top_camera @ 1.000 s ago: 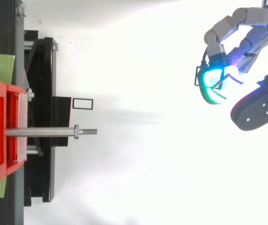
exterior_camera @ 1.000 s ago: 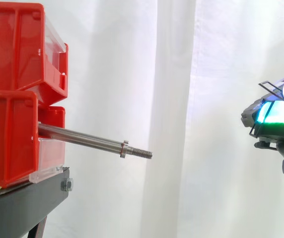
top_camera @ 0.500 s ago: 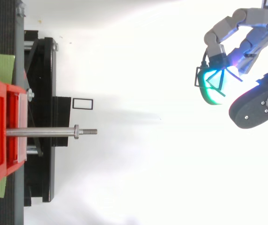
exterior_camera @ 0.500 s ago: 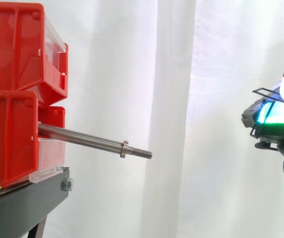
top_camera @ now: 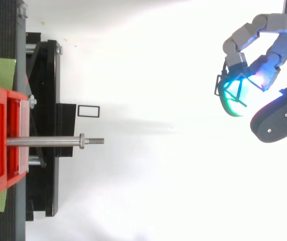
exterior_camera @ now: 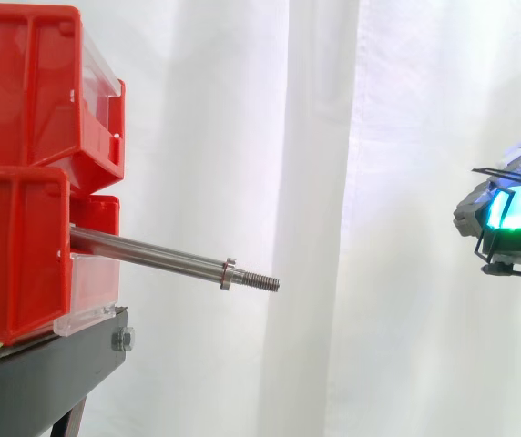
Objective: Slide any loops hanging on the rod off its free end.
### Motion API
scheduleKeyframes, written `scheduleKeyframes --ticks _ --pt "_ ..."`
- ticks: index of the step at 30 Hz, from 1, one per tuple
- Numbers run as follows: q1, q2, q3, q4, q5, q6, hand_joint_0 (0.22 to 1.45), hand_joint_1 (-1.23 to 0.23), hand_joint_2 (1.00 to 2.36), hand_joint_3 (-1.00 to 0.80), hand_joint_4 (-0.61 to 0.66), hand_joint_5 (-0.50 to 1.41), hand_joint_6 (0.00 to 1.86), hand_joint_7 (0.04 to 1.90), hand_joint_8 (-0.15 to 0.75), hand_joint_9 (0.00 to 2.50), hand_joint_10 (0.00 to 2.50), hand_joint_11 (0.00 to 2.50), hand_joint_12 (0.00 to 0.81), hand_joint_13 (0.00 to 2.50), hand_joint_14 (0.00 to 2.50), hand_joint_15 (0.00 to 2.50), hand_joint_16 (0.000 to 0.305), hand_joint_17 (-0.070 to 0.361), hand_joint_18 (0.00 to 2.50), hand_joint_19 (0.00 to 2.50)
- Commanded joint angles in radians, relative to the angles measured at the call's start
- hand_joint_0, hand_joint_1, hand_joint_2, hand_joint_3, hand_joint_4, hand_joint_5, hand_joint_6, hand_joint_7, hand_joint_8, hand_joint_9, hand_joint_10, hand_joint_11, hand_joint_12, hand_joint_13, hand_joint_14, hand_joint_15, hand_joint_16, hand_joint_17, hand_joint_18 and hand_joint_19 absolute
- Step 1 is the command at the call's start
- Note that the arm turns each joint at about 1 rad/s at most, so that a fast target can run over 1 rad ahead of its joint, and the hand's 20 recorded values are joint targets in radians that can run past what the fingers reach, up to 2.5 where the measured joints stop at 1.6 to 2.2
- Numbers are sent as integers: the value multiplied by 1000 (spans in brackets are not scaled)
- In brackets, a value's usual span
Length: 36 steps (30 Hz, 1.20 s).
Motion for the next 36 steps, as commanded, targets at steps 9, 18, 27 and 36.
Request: scheduleKeyframes --ticks 9,18,27,36 --pt "4 27 0 -31 10 0 626 -684 1014 -353 115 -232 794 1258 277 876 14 432 240 847 5 115 46 103 836 318" --pt "2 30 0 -79 39 6 627 -671 1014 -350 123 -233 795 1270 277 836 12 419 249 816 5 120 47 105 817 312" --pt "4 30 -2 -66 65 8 623 -658 1015 -341 136 -235 800 1264 268 647 10 343 262 786 5 123 47 106 798 316" --pt "5 30 -26 -66 76 71 624 -654 1014 -349 129 -236 799 1259 266 846 17 532 263 803 6 140 47 107 792 326"
